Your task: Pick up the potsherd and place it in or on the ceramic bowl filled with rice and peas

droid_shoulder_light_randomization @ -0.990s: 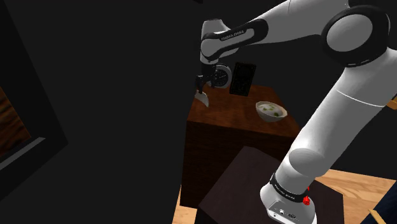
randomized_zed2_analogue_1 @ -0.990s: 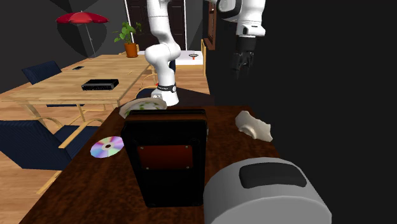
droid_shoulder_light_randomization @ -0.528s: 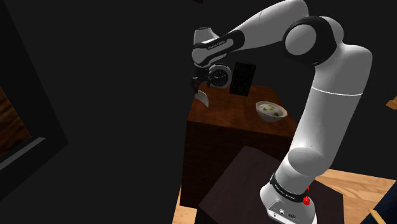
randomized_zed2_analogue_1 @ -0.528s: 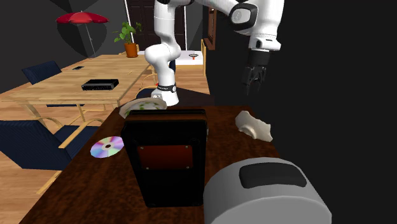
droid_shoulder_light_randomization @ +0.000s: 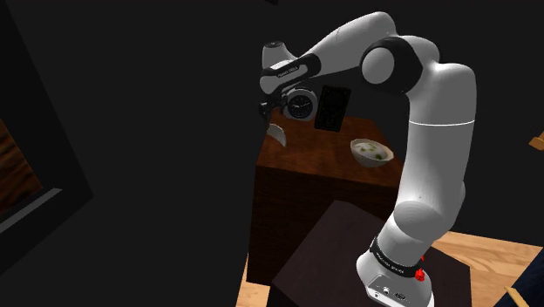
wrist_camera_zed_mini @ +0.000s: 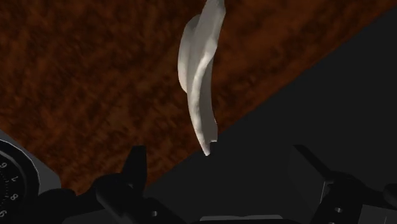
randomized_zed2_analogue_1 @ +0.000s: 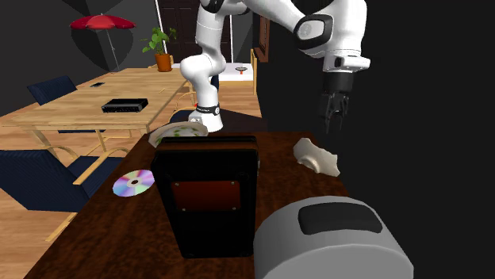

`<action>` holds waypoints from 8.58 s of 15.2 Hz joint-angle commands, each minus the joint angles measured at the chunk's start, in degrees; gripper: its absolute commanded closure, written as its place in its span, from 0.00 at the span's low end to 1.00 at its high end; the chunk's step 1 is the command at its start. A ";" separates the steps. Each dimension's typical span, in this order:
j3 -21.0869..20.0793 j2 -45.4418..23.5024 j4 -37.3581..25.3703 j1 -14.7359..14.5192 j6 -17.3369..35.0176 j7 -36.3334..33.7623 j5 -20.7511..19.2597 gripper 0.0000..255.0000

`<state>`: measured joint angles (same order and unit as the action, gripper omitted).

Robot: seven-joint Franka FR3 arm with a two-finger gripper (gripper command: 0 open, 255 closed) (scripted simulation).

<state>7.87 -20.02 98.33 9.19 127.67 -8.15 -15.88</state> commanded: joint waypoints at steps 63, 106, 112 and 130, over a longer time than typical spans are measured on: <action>-1.90 1.41 6.85 4.43 -7.78 -11.96 2.90 0.00; -1.73 9.05 -6.02 4.43 -27.77 -7.20 3.71 1.00; 0.59 19.51 6.82 7.07 -24.30 -3.16 2.20 1.00; 11.42 42.91 28.48 16.54 -21.06 13.39 -5.70 1.00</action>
<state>18.58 21.79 126.08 25.14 106.63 4.09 -21.02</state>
